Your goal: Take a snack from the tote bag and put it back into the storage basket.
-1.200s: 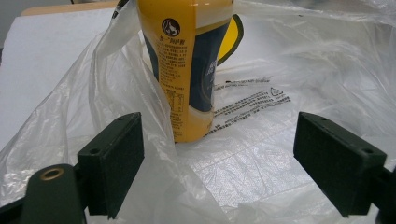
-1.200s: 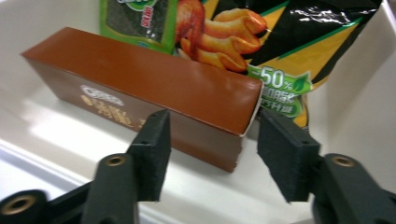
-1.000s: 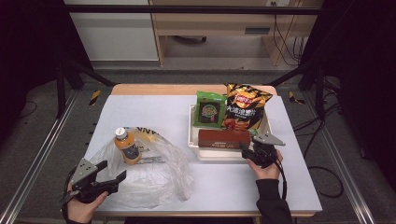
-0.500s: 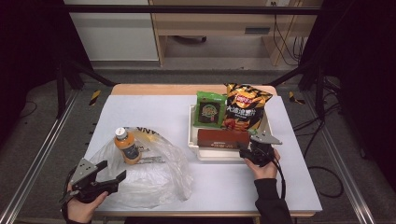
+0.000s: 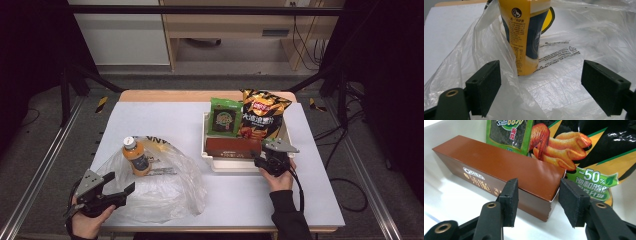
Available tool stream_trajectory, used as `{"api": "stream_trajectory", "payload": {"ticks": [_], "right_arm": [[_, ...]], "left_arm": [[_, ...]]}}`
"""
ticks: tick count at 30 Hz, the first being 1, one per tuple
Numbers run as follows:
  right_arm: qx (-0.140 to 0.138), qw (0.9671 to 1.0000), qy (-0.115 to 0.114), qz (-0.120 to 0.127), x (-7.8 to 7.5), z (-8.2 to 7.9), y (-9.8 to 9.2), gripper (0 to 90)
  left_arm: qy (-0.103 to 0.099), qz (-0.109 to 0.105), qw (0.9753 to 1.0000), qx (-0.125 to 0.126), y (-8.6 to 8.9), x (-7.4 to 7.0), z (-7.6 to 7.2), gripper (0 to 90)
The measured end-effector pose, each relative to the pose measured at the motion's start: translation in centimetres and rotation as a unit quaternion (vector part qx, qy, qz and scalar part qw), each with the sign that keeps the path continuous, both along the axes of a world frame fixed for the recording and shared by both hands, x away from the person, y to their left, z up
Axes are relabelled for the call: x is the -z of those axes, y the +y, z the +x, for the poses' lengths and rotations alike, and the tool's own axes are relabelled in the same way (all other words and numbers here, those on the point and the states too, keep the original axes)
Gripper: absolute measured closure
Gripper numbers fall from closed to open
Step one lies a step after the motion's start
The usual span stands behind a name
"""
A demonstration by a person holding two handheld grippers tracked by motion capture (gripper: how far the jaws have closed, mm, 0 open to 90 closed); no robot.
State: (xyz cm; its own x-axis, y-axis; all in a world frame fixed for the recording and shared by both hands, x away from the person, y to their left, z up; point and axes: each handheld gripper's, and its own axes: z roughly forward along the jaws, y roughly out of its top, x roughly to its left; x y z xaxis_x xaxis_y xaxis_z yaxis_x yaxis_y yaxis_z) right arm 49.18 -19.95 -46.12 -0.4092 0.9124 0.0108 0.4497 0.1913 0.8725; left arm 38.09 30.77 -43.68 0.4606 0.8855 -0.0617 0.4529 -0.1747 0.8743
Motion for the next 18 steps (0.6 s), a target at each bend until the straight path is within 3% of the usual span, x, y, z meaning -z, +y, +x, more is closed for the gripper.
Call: {"api": "stream_trajectory", "payload": {"ticks": [10,18], "right_arm": [[-0.010,0.9997,-0.023,-0.004,-1.9,-2.0,0.2,48.9],[-0.065,0.9973,-0.033,0.012,-4.0,-3.6,2.0,54.5]], "left_arm": [[-0.007,-0.007,1.0000,-0.002,0.2,-0.3,-0.2,15.9],[-0.010,-0.006,0.9999,-0.001,0.1,-0.5,-0.2,16.2]]}}
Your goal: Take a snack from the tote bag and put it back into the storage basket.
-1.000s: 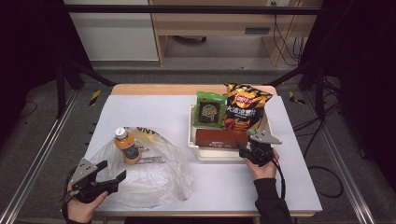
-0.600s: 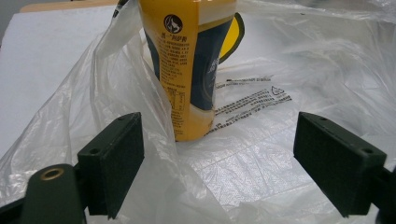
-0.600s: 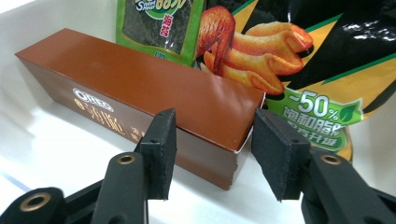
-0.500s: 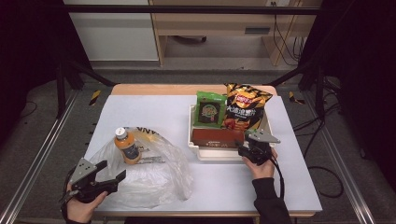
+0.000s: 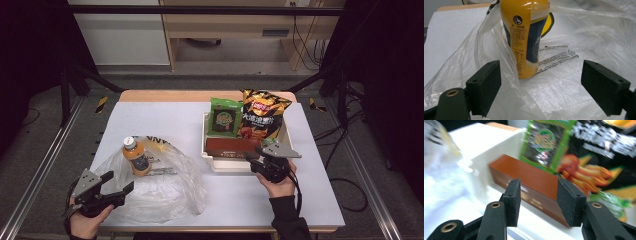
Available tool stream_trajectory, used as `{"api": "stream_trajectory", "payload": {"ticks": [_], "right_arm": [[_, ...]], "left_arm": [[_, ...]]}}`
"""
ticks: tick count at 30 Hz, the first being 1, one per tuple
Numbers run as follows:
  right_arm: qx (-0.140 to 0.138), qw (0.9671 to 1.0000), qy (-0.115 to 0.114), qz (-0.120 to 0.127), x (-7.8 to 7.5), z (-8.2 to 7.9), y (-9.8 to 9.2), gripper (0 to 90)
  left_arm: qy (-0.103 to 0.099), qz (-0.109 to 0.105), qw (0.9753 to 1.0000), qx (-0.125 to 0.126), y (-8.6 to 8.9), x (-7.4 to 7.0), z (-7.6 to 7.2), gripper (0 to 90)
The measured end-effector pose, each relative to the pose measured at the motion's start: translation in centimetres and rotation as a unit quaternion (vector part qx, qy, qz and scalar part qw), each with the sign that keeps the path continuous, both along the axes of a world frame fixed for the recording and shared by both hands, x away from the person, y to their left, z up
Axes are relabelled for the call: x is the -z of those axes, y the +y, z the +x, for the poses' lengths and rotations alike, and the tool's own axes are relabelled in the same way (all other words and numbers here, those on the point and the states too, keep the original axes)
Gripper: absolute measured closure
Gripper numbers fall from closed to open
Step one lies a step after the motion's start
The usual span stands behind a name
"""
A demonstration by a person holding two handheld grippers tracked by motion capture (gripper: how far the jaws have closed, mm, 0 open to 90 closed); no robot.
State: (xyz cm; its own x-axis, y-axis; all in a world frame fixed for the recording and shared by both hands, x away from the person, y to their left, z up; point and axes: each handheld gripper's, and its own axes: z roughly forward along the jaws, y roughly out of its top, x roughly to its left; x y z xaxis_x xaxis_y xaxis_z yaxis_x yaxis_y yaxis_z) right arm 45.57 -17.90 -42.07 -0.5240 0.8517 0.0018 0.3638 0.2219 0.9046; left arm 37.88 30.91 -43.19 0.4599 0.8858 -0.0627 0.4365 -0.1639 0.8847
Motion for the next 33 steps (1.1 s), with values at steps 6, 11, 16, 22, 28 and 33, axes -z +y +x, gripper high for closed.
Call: {"api": "stream_trajectory", "payload": {"ticks": [6,11,16,22,28,33], "right_arm": [[-0.034,0.9989,-0.010,0.029,-1.7,-1.1,1.8,53.4],[-0.063,0.9971,-0.019,0.038,-3.0,-1.9,3.5,53.1],[-0.090,0.9946,-0.019,0.048,-4.0,-2.2,5.6,50.9],[-0.125,0.9896,-0.031,0.063,-5.2,-2.4,8.9,46.0],[-0.162,0.9831,-0.035,0.078,-5.9,-2.7,12.8,39.4],[-0.183,0.9795,-0.033,0.077,-5.8,-2.7,15.0,41.8]], "left_arm": [[-0.001,-0.002,1.0000,-0.001,0.0,0.0,0.0,16.4],[-0.003,-0.003,1.0000,-0.003,0.1,0.0,0.0,16.4],[-0.004,-0.003,1.0000,-0.006,0.3,-0.1,0.0,16.5],[-0.005,-0.004,0.9999,-0.011,0.7,-0.1,0.0,16.6],[-0.005,-0.004,0.9998,-0.018,0.9,0.0,0.0,16.9],[-0.007,-0.001,0.9998,-0.019,0.8,-0.2,0.3,18.1]]}}
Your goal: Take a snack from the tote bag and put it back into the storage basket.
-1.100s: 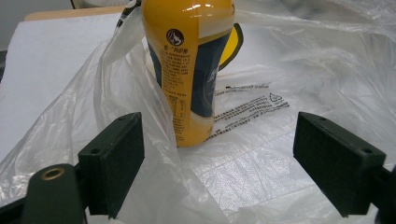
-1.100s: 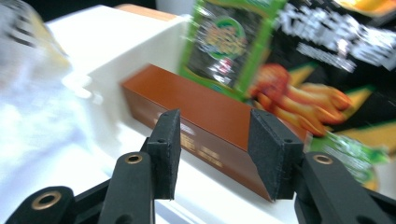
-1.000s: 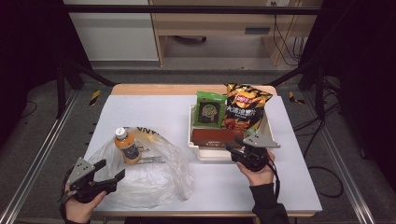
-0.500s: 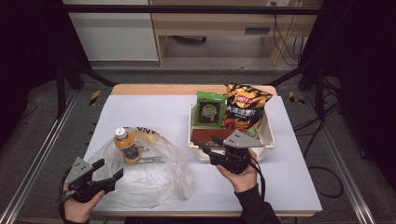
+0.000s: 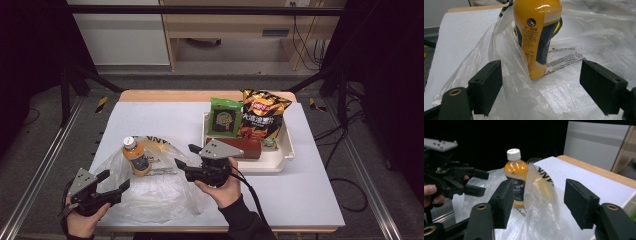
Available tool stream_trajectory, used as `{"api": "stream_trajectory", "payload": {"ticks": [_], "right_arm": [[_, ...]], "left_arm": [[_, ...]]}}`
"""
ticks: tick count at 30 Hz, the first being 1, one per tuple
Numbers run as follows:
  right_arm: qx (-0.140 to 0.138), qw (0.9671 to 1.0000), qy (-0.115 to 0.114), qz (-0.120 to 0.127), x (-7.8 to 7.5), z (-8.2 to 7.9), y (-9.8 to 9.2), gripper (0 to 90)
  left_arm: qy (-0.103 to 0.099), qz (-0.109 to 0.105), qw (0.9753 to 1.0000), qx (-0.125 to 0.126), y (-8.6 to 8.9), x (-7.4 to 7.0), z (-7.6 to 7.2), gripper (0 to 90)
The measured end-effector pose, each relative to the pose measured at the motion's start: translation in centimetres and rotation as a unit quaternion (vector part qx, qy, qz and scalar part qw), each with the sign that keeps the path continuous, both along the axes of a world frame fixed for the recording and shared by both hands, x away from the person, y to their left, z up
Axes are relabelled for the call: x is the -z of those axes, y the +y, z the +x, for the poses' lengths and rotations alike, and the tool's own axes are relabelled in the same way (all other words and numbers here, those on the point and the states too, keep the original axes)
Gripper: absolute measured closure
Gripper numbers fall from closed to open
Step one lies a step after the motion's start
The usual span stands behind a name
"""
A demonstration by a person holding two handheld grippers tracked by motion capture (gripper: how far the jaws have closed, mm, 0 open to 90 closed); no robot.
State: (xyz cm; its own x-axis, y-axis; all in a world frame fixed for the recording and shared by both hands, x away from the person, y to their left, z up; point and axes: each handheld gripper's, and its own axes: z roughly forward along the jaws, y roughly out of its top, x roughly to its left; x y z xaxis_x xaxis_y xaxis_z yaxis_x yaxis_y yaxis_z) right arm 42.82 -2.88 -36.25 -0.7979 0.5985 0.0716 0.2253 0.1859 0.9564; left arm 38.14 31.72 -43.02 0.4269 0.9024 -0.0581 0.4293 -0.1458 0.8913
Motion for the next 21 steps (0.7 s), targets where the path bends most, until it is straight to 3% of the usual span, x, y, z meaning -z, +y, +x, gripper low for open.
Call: {"api": "stream_trajectory", "payload": {"ticks": [5,11,14,18,21], "right_arm": [[-0.005,0.9997,0.001,-0.026,1.0,0.0,0.4,50.5],[0.000,0.9990,0.008,-0.044,1.6,-0.1,-0.7,51.3],[0.009,0.9989,0.010,-0.046,1.5,-0.2,-1.9,49.9],[0.020,0.9983,0.010,-0.054,1.8,-0.5,-3.6,45.9],[0.033,0.9982,0.017,-0.047,2.2,-0.7,-5.2,44.3]], "left_arm": [[-0.024,-0.003,0.9997,-0.006,-0.3,-1.4,0.4,20.6],[-0.040,0.005,0.9991,-0.010,-1.4,-3.1,1.8,21.8],[-0.038,0.002,0.9992,-0.012,-2.0,-3.5,3.0,21.9],[-0.026,0.018,0.9994,-0.015,-2.9,-3.4,4.8,21.4],[-0.020,0.019,0.9995,-0.017,-3.3,-3.1,5.9,21.1]]}}
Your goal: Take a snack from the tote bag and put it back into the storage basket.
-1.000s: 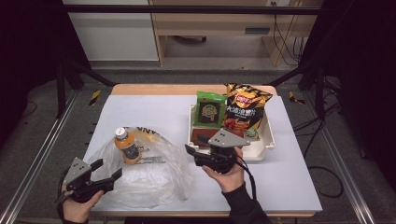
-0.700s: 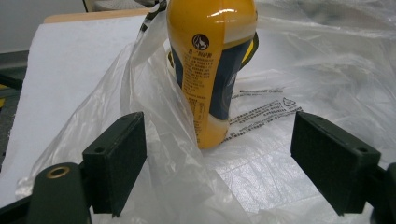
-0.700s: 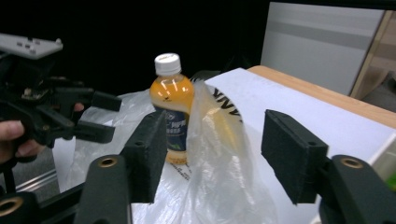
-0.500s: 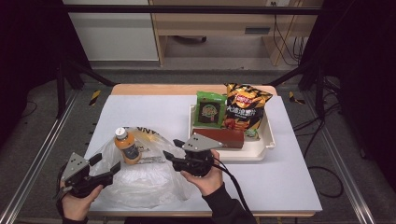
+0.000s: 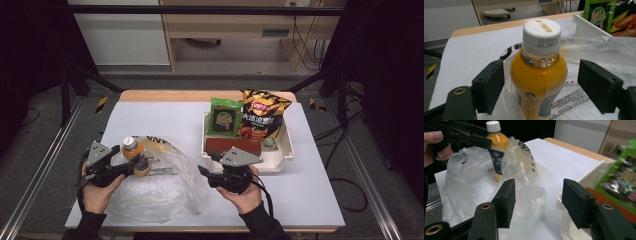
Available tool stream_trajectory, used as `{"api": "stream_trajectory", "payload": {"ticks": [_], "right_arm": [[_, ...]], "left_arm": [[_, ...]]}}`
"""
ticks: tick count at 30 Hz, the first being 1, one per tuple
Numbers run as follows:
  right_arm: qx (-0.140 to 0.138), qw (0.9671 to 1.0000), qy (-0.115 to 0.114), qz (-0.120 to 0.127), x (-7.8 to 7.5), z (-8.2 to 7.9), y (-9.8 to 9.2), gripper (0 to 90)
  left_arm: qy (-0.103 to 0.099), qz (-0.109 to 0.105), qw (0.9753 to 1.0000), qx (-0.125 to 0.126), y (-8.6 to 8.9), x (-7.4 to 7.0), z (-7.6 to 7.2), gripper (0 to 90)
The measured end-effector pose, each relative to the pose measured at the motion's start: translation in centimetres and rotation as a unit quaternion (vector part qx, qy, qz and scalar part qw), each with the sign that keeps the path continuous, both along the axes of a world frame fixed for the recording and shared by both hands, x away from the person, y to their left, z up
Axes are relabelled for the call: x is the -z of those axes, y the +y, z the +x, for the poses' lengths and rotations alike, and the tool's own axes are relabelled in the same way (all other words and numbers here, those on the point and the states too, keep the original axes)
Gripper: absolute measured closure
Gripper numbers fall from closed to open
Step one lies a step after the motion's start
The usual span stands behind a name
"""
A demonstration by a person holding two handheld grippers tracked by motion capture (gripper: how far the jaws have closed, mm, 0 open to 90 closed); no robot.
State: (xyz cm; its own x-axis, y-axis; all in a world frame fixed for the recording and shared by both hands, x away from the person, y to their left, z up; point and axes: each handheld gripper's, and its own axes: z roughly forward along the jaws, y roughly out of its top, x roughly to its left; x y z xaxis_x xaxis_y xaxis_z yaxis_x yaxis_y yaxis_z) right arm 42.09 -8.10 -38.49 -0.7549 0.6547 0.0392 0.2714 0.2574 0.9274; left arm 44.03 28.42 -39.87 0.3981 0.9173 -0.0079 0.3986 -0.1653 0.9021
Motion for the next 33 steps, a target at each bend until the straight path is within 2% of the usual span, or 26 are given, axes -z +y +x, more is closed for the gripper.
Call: {"api": "stream_trajectory", "payload": {"ticks": [4,6,9,12,14,16,25,29,33], "right_arm": [[0.016,0.9999,0.004,0.003,0.6,-0.4,-2.0,39.8],[0.023,0.9997,0.001,0.008,0.9,-0.8,-3.1,37.0],[0.029,0.9995,0.003,0.011,1.2,-1.0,-4.3,33.2],[0.036,0.9993,0.001,0.012,1.4,-1.2,-5.1,31.5],[0.040,0.9991,0.001,0.012,1.5,-1.3,-5.6,31.0],[0.042,0.9990,0.002,0.013,1.5,-1.3,-5.9,31.0],[0.054,0.9985,0.000,0.013,1.5,-1.2,-6.8,30.7],[0.058,0.9982,0.000,0.015,1.5,-1.2,-7.1,30.7],[0.059,0.9981,-0.003,0.017,1.4,-1.2,-7.4,30.7]], "left_arm": [[0.010,0.004,0.9999,0.001,-0.4,0.7,0.9,20.8],[0.012,-0.001,0.9999,0.001,-0.4,1.1,1.2,20.9],[0.013,-0.007,0.9999,0.001,-0.4,1.6,1.4,22.1],[0.016,-0.002,0.9999,0.000,-0.2,2.2,1.8,24.7],[0.017,-0.015,0.9997,0.006,0.0,2.3,1.8,25.7],[0.016,-0.011,0.9998,0.008,0.0,2.2,1.7,28.9],[0.018,0.003,0.9998,0.007,-0.2,1.8,1.4,29.8],[0.010,-0.002,0.9999,0.014,-0.2,0.8,0.6,29.9],[-0.004,-0.013,0.9994,0.031,-0.3,-0.6,-0.9,29.9]]}}
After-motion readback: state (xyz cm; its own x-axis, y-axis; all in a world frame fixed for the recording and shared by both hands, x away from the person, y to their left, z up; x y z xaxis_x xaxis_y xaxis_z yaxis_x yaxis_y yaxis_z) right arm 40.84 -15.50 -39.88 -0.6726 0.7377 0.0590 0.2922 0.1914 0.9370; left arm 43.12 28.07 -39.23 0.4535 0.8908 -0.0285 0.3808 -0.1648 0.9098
